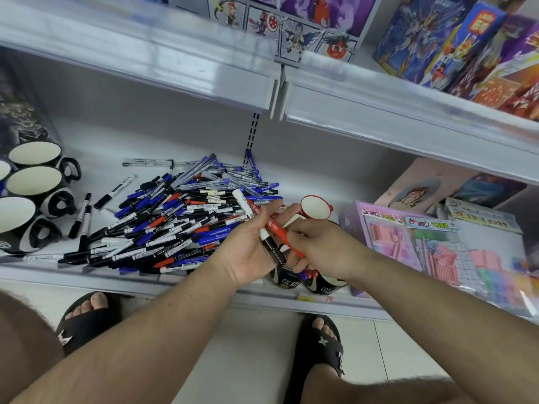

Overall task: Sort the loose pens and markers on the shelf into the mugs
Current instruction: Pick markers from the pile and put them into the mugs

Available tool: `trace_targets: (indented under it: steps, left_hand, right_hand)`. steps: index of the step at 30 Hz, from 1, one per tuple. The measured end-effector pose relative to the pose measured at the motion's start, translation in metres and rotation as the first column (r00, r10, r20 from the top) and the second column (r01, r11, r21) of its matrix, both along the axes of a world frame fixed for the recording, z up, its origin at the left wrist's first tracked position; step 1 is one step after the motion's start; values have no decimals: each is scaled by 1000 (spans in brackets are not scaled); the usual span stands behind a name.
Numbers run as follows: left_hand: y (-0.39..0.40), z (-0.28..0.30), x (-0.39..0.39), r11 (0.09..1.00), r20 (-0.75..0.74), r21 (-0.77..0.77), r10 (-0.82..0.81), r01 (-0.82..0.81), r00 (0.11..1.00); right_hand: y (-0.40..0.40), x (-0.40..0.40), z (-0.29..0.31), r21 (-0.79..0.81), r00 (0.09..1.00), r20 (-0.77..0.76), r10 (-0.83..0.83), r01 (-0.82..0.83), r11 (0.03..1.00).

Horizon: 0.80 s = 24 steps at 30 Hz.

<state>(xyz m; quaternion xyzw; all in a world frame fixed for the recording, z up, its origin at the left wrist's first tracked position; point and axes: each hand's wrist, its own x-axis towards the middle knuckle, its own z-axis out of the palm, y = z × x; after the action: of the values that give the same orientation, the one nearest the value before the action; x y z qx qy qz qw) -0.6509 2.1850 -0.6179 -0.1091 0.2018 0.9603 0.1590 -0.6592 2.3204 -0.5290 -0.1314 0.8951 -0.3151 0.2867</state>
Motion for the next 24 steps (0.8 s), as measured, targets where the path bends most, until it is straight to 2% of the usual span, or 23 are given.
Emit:
trace_targets:
  steps: [3, 5, 11, 16, 24]
  left_hand:
    - [-1, -2, 0, 999, -18, -19, -35, 35, 999]
    - [-1, -2, 2, 998, -46, -37, -59, 57, 997]
    - [-4, 0, 3, 991, -151, -115, -89, 72, 985]
    - [-8, 2, 1, 977, -181, -190, -136, 101, 974]
    - [-29, 2, -11, 976, -274, -220, -56, -6, 960]
  right_hand:
    - [-5, 1, -7, 194, 953, -237, 189, -144, 970]
    - [-8, 1, -13, 181, 948, -259, 184, -140, 973]
    - [-4, 0, -23, -96, 1000, 10, 11, -10, 995]
    - [-2, -2, -28, -144, 998, 55, -20, 28, 989]
    - [10, -15, -27, -280, 960, 248, -127, 197, 940]
